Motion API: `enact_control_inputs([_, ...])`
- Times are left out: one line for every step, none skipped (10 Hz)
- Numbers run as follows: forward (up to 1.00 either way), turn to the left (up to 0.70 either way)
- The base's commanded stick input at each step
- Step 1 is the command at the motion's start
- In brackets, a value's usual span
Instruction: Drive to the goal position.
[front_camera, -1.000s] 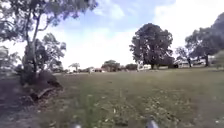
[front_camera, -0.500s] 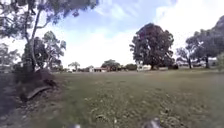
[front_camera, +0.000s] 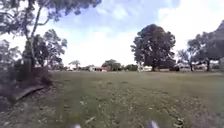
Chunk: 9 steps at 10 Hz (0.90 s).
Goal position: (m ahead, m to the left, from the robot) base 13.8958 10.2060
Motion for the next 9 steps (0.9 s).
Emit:
enact_control_inputs([0.7, 0.0])
enact_control_inputs([0.7, 0.0])
enact_control_inputs([0.7, 0.0])
enact_control_inputs([0.7, 0.0])
enact_control_inputs([0.7, 0.0])
enact_control_inputs([0.7, 0.0])
enact_control_inputs([0.7, 0.0])
enact_control_inputs([0.7, 0.0])
enact_control_inputs([0.7, 0.0])
